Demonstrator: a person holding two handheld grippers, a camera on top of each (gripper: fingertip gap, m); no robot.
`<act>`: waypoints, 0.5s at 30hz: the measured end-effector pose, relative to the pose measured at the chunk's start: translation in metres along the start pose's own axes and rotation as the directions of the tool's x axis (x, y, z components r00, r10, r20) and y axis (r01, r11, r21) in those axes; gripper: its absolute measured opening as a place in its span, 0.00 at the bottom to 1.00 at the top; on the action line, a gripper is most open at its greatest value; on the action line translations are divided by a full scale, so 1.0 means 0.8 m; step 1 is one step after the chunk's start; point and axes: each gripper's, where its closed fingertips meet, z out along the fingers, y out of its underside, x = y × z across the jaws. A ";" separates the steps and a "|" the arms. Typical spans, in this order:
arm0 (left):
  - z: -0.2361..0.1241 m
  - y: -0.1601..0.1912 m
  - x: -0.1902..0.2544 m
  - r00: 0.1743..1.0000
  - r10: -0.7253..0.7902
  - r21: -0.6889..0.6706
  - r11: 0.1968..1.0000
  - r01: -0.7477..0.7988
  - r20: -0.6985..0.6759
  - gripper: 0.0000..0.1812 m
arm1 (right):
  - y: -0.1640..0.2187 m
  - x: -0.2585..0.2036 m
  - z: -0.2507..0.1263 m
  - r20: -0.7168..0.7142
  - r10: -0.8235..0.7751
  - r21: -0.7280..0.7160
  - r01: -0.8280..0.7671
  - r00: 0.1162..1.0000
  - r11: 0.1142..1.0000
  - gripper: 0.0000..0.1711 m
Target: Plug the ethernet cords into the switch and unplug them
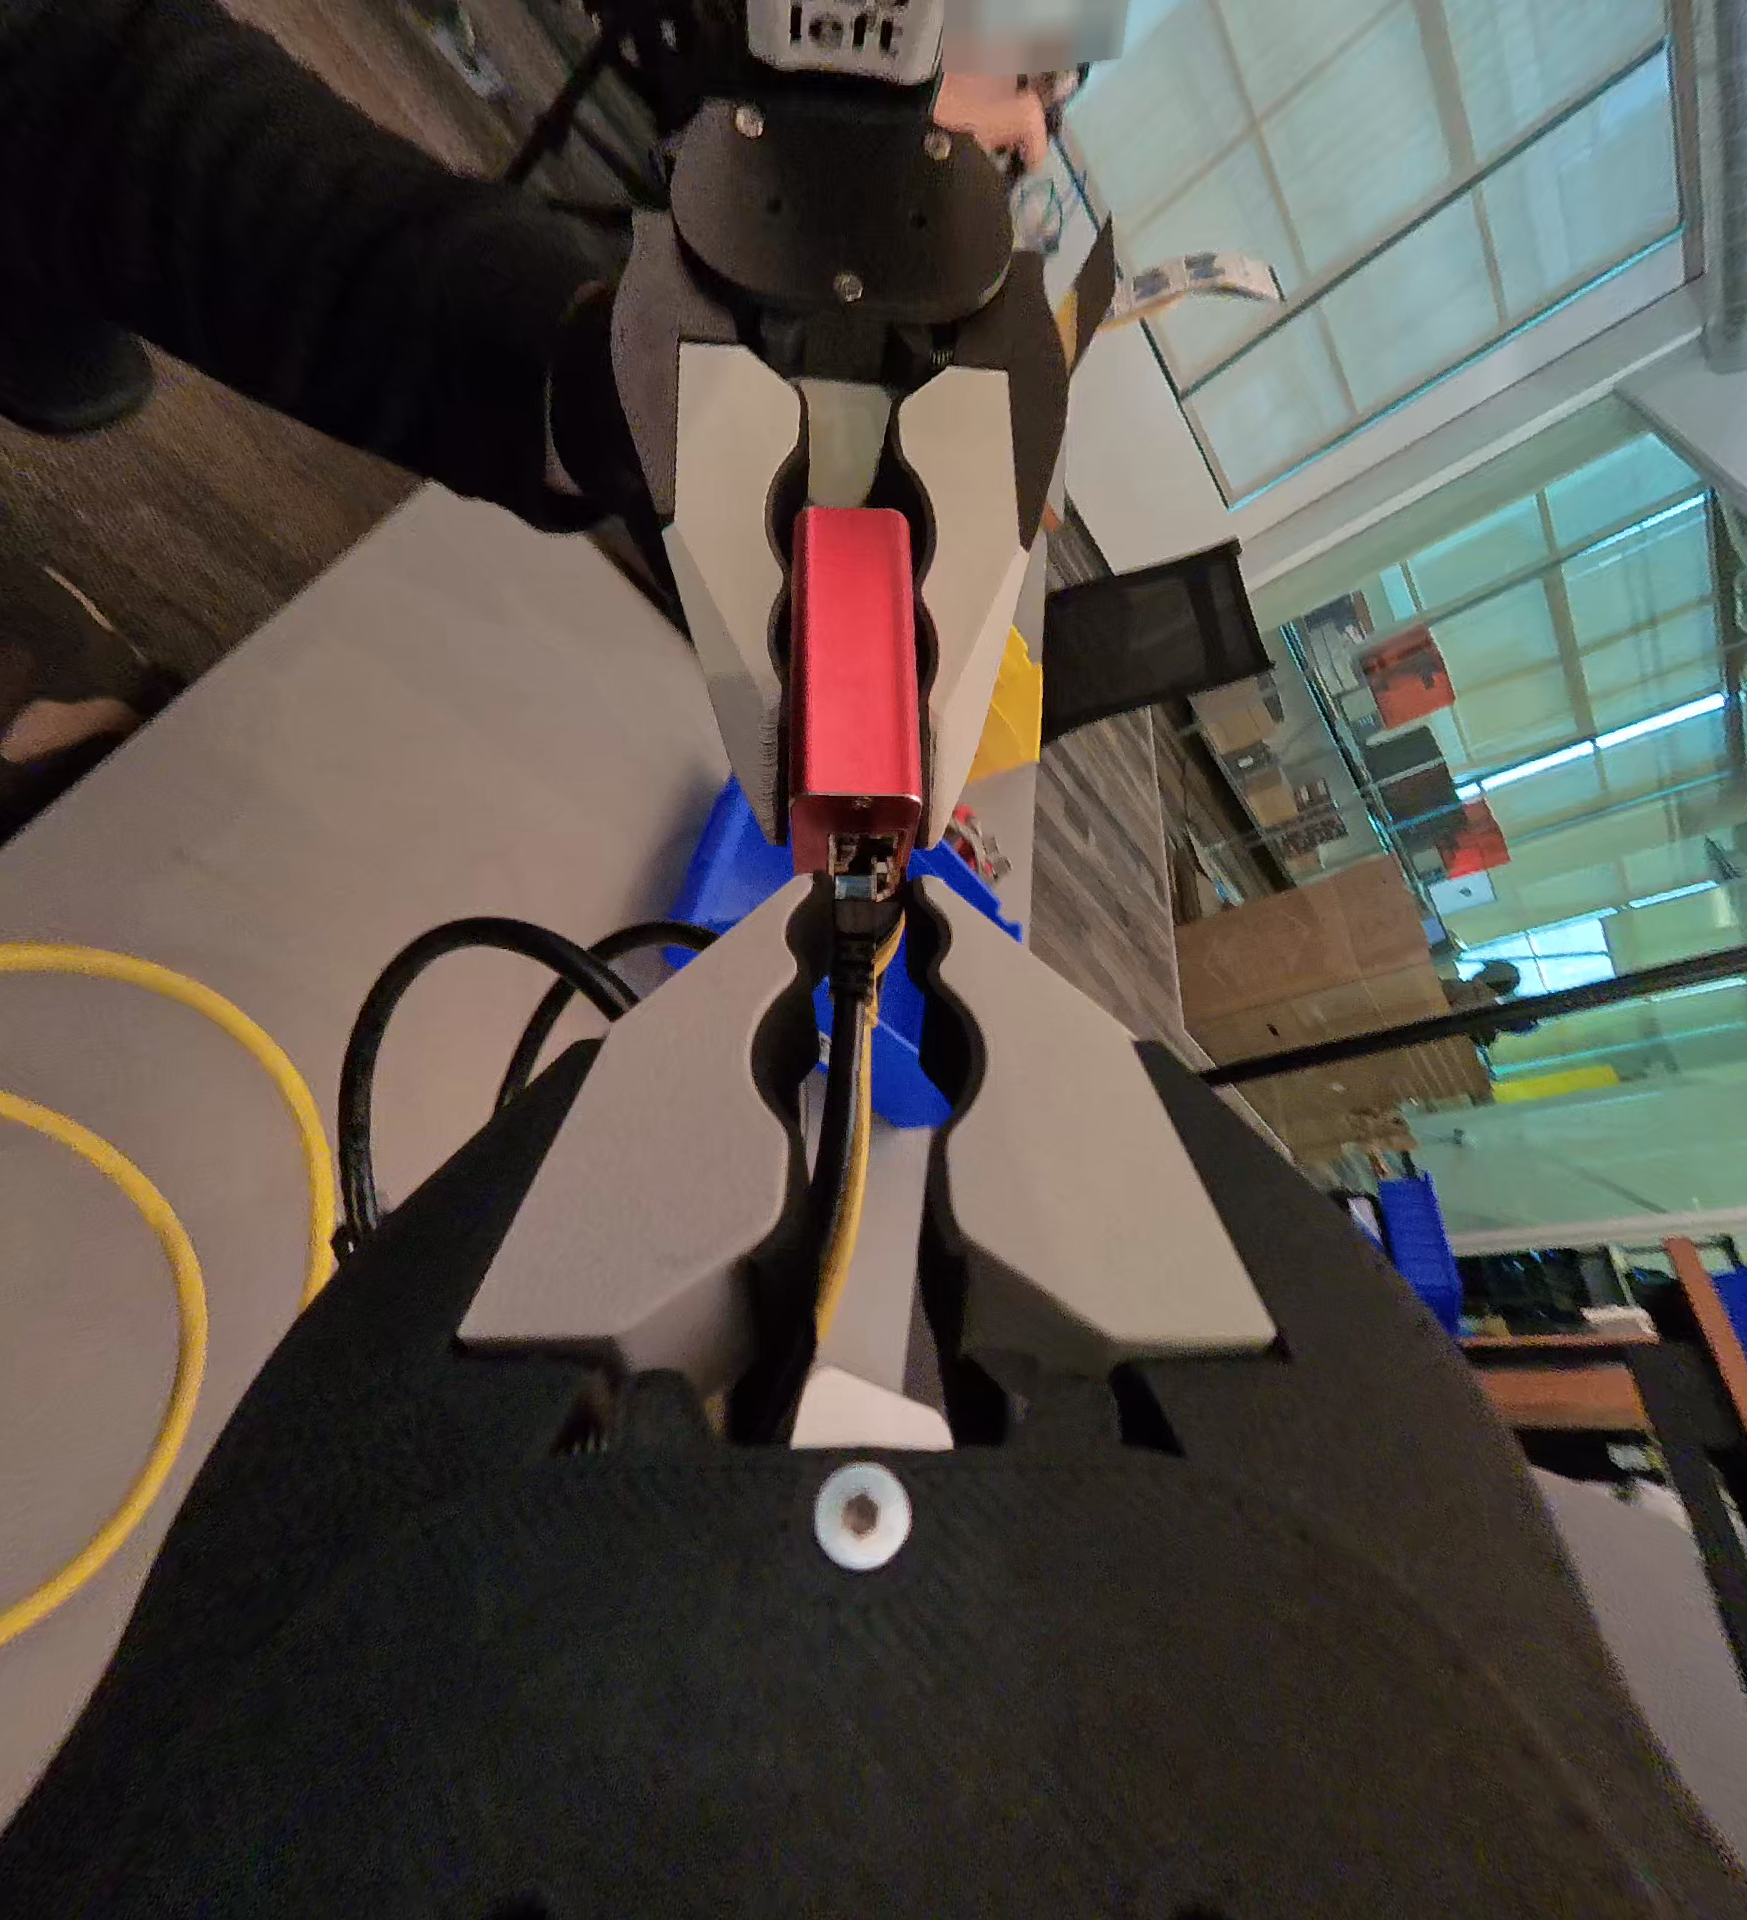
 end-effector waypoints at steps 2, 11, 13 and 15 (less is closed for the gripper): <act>0.003 0.008 -0.004 1.000 -0.010 -0.033 0.999 0.010 0.012 0.15 | 0.008 0.003 0.003 -0.034 -0.034 -0.075 0.031 0.999 0.997 0.07; 0.017 0.058 -0.014 0.989 0.119 -0.388 0.918 -0.076 0.089 0.25 | 0.037 0.008 0.016 -0.139 -0.216 -0.366 0.152 0.967 0.918 0.06; 0.021 0.073 -0.017 0.984 0.143 -0.466 0.881 -0.078 0.106 0.29 | 0.033 0.005 0.019 -0.139 -0.241 -0.381 0.173 0.960 0.908 0.06; 0.025 0.086 -0.021 0.974 0.186 -0.529 0.844 -0.092 0.127 0.27 | 0.032 0.001 0.023 -0.137 -0.266 -0.413 0.190 0.954 0.891 0.06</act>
